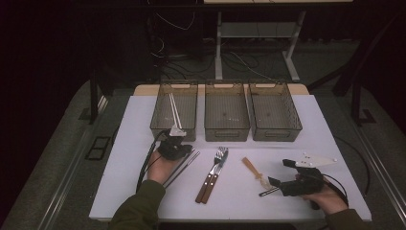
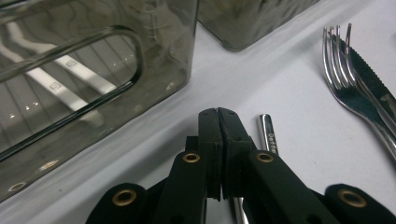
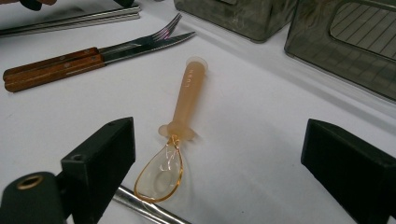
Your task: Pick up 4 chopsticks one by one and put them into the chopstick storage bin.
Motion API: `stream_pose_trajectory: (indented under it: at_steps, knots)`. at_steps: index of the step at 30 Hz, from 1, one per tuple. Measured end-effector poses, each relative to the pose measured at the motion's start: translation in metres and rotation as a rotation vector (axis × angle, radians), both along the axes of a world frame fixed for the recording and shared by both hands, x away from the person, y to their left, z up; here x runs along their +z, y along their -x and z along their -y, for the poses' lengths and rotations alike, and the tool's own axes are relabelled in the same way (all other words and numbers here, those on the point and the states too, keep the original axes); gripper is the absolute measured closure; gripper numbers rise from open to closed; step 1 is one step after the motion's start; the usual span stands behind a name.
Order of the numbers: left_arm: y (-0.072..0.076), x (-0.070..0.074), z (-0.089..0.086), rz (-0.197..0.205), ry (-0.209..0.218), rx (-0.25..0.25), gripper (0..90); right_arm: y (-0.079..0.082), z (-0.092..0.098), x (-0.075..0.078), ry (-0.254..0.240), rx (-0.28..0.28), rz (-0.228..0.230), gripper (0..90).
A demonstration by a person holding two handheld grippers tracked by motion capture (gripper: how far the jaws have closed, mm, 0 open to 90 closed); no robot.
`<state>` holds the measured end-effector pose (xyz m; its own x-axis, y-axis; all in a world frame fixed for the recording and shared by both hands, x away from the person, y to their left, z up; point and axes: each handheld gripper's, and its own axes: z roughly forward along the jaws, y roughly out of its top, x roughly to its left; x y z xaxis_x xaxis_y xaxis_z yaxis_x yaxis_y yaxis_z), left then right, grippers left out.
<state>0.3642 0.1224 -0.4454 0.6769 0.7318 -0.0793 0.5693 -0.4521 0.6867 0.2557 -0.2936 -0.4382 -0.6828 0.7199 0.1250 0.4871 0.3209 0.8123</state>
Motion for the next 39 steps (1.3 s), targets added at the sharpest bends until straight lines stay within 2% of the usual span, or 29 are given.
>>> stream_pose_trajectory:
  at_steps: [6,15,33,39]
  knots:
    - [0.001,-0.001,0.003,-0.014,0.008,-0.024,89.0,0.000,0.000,0.000,-0.001,0.001,0.000,10.2]
    - [0.002,-0.001,0.009,-0.014,0.004,-0.056,89.2,0.000,0.000,0.000,-0.003,0.000,-0.002,10.2]
    - [0.010,-0.002,0.027,-0.031,0.027,-0.168,89.2,0.000,0.000,0.001,-0.004,-0.001,-0.002,10.2]
    - [0.010,0.000,0.023,-0.023,0.034,-0.148,85.5,0.000,0.000,0.001,-0.004,-0.001,-0.001,10.2]
